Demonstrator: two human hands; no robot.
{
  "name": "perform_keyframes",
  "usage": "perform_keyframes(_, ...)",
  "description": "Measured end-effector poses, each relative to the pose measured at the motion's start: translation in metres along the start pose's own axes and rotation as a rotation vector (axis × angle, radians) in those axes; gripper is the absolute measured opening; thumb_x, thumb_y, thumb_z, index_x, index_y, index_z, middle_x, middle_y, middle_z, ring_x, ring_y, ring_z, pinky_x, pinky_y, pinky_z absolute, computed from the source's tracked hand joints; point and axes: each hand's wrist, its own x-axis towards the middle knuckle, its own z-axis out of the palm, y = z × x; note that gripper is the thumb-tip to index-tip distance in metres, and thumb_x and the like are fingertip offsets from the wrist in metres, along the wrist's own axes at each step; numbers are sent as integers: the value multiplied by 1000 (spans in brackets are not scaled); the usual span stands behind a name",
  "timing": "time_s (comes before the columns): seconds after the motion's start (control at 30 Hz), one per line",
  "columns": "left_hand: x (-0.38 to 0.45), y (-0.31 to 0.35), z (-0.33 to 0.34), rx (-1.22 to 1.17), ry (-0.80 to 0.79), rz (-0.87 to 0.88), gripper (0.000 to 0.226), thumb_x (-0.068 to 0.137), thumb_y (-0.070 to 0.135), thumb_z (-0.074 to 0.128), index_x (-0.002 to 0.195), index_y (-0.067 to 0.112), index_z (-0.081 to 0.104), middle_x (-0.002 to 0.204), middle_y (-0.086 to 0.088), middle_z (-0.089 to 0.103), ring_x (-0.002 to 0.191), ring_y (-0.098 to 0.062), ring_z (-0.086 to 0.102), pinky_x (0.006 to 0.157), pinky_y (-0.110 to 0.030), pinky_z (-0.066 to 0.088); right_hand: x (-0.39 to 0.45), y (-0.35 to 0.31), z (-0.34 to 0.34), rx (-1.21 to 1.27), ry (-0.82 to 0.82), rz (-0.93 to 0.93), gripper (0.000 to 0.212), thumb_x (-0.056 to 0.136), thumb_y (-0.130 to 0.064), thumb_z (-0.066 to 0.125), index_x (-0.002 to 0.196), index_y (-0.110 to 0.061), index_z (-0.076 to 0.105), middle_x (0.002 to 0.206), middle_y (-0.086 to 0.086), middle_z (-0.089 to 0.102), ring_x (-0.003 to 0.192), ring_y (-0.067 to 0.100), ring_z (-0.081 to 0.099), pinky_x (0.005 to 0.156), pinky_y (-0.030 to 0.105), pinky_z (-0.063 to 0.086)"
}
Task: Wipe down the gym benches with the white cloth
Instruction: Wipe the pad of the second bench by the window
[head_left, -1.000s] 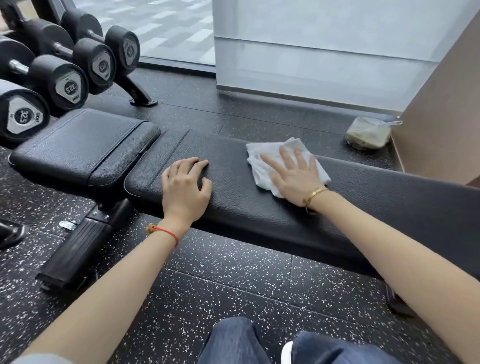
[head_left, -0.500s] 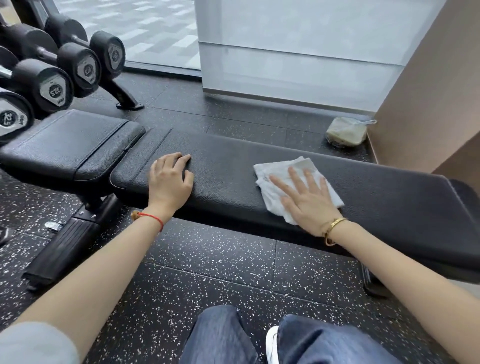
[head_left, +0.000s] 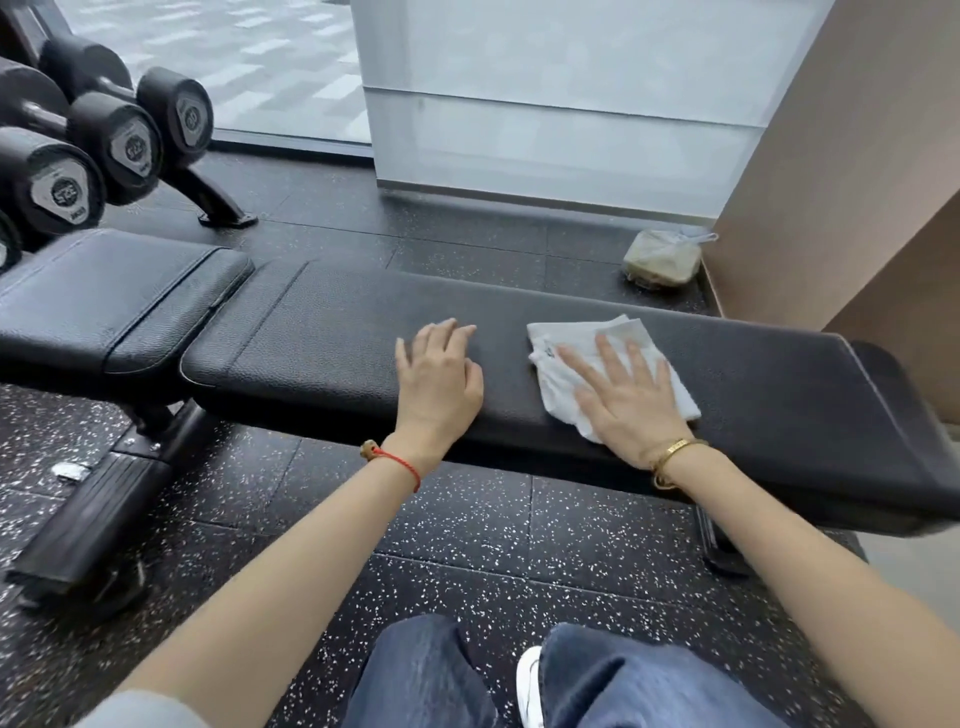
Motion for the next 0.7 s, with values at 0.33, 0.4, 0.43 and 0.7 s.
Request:
perform_keyframes(0.33, -5, -2, 17, 141, 43, 28, 43, 93, 26, 43, 135, 22, 53, 145, 0, 48, 139, -23, 35, 118, -57, 17, 69, -48, 0, 2, -28, 3, 51, 100, -50, 15, 148, -55, -2, 164, -1, -8, 148, 37, -13, 112, 63, -14)
perform_keyframes(0.4, -6, -3, 17, 141, 59, 34, 43, 94, 26, 44, 135, 21, 53, 145, 0, 49, 139, -23, 36, 118, -57, 18, 44, -37, 6, -17, -2, -91, 50, 99, -52, 12, 145, -60, -6, 164, -3, -9, 149, 32, -13, 113, 60, -13)
perform_keyframes(0.43, -6, -3, 17, 142, 63, 34, 43, 94, 26, 44, 135, 21, 53, 145, 0, 49, 140, -23, 36, 118, -57, 18, 35, -23, 8, -19, 8, -101, 49, 100, -52, 12, 144, -61, -7, 164, -4, -9, 150, 30, -12, 114, 59, -12)
perform_keyframes(0.7, -6, 1, 17, 173, 47, 24, 43, 94, 25, 45, 136, 19, 52, 146, -3, 48, 140, -26, 35, 117, -59, 18, 52, 64, -21, 15, -63, 436, 56, 100, -45, 24, 150, -53, -2, 164, -1, -7, 149, 38, -8, 114, 64, -8)
